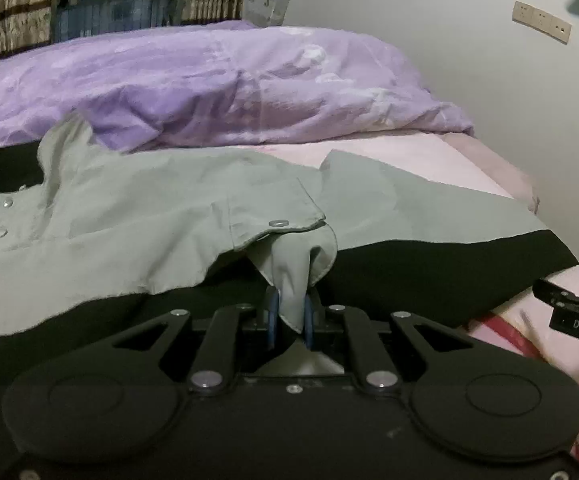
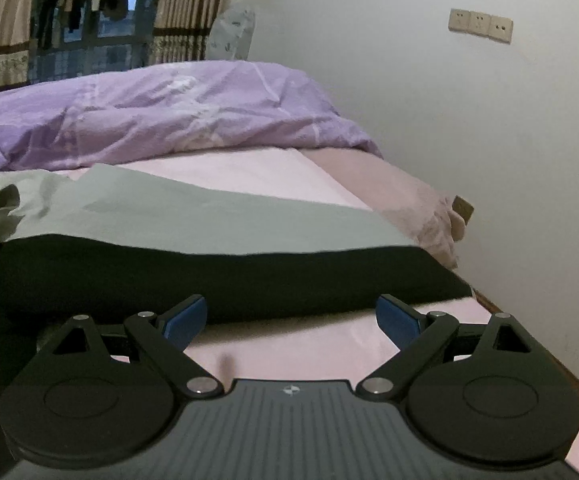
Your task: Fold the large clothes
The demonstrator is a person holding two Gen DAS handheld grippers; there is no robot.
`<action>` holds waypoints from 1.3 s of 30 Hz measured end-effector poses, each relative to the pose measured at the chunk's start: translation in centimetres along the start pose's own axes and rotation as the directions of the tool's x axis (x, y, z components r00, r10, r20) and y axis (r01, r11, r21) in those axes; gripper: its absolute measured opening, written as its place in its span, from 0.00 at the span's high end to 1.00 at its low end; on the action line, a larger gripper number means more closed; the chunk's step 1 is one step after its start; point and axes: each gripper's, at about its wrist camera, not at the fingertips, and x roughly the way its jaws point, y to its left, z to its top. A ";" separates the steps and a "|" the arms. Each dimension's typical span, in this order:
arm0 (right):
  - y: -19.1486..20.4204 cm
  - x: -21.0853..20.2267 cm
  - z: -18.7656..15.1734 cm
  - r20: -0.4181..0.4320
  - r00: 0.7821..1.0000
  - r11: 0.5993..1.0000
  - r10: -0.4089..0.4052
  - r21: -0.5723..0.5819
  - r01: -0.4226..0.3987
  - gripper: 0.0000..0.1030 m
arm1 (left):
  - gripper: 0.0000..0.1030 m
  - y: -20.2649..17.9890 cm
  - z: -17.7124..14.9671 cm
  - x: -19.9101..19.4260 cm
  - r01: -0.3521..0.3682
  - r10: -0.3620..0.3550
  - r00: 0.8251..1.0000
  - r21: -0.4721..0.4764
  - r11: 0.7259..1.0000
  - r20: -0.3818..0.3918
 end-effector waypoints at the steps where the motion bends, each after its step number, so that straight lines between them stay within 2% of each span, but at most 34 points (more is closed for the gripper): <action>1: 0.0 0.0 -0.1 0.001 1.000 1.000 -0.002 -0.003 0.002 0.00 | 0.86 -0.3 0.0 0.0 -0.003 0.003 1.000 -0.002 1.000 0.001; 2: 0.0 0.0 -0.1 0.003 1.000 1.000 -0.006 -0.007 0.006 0.00 | 0.83 -0.3 -0.1 0.2 0.002 -0.002 1.000 -0.005 1.000 -0.007; 3: -0.1 0.0 -0.1 0.002 1.000 1.000 -0.010 -0.009 0.010 0.00 | 0.64 -0.3 -0.4 0.6 0.006 -0.006 1.000 -0.013 1.000 -0.021; 4: -0.1 0.0 -0.2 -0.001 1.000 1.000 -0.011 -0.006 0.011 0.00 | 0.32 -0.3 -0.6 1.1 0.016 -0.017 0.999 -0.023 1.000 -0.045; 6: -0.3 0.3 -0.3 -0.013 1.000 1.000 0.000 0.004 0.000 0.00 | 0.06 0.2 -1.3 1.7 0.014 -0.018 0.996 -0.054 0.998 -0.085; 8: -0.5 0.4 -0.4 -0.014 1.000 1.000 0.012 0.014 -0.012 0.00 | 0.06 0.9 -2.1 0.6 -0.043 0.039 0.998 -0.092 0.995 -0.046; 10: -1.1 0.0 -0.5 0.034 0.999 0.999 0.036 0.030 -0.037 0.00 | 0.05 2.2 -2.9 -2.2 -0.109 0.114 0.993 -0.153 0.982 0.029; 12: -1.9 -0.2 -0.3 0.038 0.999 0.998 0.033 0.054 -0.035 0.00 | 0.03 3.8 -3.4 -4.9 -0.116 0.128 0.991 -0.192 0.974 0.050; 14: -3.6 -0.3 0.0 0.045 0.998 0.991 0.038 0.126 -0.043 0.00 | 0.03 5.7 -3.7 -7.8 -0.099 0.113 0.992 -0.195 0.976 0.061; 15: -4.9 -0.1 0.2 0.047 0.997 0.978 0.063 0.194 -0.071 0.00 | 0.03 6.5 -3.8 -9.1 -0.114 0.129 0.990 -0.195 0.974 0.065; 17: -7.9 1.8 0.2 0.004 0.991 0.911 0.136 0.391 -0.127 0.00 | 0.03 8.5 -4.0 -12.2 -0.180 0.192 0.980 -0.179 0.967 0.057; 18: -9.6 3.6 0.1 -0.065 0.980 0.844 0.186 0.522 -0.125 0.00 | 0.02 9.4 -4.2 -13.7 -0.218 0.229 0.972 -0.162 0.962 0.051; 19: -10.8 5.4 -0.2 -0.151 0.961 0.770 0.231 0.632 -0.086 0.00 | 0.00 10.3 -4.6 -15.5 -0.252 0.262 0.963 -0.139 0.958 0.058; 20: -11.1 5.4 0.3 -0.123 0.969 0.751 0.215 0.654 -0.084 0.00 | 0.00 10.9 -5.1 -16.7 -0.273 0.282 0.957 -0.117 0.955 0.070; 21: -10.9 5.2 1.1 -0.110 0.975 0.759 0.194 0.646 -0.079 0.00 | 0.00 11.5 -5.7 -17.9 -0.302 0.310 0.947 -0.092 0.949 0.083; 23: -10.1 6.3 2.7 -0.102 0.965 0.768 0.240 0.628 -0.125 0.00 | 0.00 13.3 -7.2 -19.7 -0.376 0.380 0.921 -0.062 0.925 0.088; 24: -9.9 7.4 3.0 -0.077 0.951 0.750 0.298 0.636 -0.183 0.00 | 0.00 14.1 -8.0 -20.2 -0.403 0.407 0.910 -0.058 0.913 0.084; 25: -9.9 9.1 2.9 -0.078 0.939 0.717 0.335 0.667 -0.201 0.00 | 0.00 15.0 -8.6 -20.4 -0.423 0.427 0.902 -0.064 0.904 0.069; 26: -10.0 10.0 2.5 -0.064 0.944 0.687 0.324 0.702 -0.188 0.00 | 0.00 16.0 -9.2 -20.5 -0.438 0.442 0.896 -0.081 0.895 0.043; 27: -10.0 9.8 2.5 -0.039 0.961 0.675 0.274 0.720 -0.163 0.49 | 0.00 17.0 -9.9 -20.6 -0.438 0.443 0.896 -0.102 0.893 0.025; 28: -9.5 9.9 3.1 -0.094 0.976 0.716 0.198 0.694 -0.078 0.83 | 0.00 17.9 -10.4 -20.7 -0.432 0.437 0.899 -0.123 0.893 0.017; 29: -8.2 9.8 4.3 -0.153 0.983 0.818 0.096 0.575 0.010 0.96 | 0.00 18.7 -10.8 -20.8 -0.430 0.436 0.900 -0.144 0.891 0.011; 30: -7.0 9.2 4.8 -0.125 0.990 0.868 0.063 0.497 0.008 0.99 | 0.00 19.3 -11.1 -20.8 -0.432 0.439 0.899 -0.160 0.888 0.008; 31: -6.5 8.2 5.0 -0.068 0.995 0.872 0.077 0.488 -0.034 0.99 | 0.00 19.8 -11.3 -20.9 -0.433 0.441 0.897 -0.171 0.885 0.008; 33: -6.3 6.9 5.4 -0.010 0.986 0.841 0.165 0.523 -0.136 1.00 | 0.00 20.6 -11.4 -20.7 -0.429 0.438 0.899 -0.191 0.883 0.009; 35: -6.1 5.9 5.9 0.057 0.953 0.783 0.298 0.556 -0.278 1.00 | 0.00 20.5 -11.1 -20.2 -0.407 0.417 0.909 -0.201 0.891 0.009; 36: -5.9 5.6 6.4 0.080 0.940 0.762 0.331 0.565 -0.316 1.00 | 0.00 20.3 -11.1 -20.1 -0.399 0.409 0.913 -0.197 0.896 0.012; 38: -4.5 5.2 6.9 0.094 0.924 0.752 0.370 0.554 -0.357 1.00 | 0.00 19.5 -11.0 -20.1 -0.392 0.399 0.917 -0.160 0.906 0.015; 39: -3.3 5.2 7.2 0.081 0.920 0.767 0.385 0.526 -0.367 1.00 | 0.00 18.9 -11.1 -20.2 -0.393 0.399 0.917 -0.135 0.909 0.017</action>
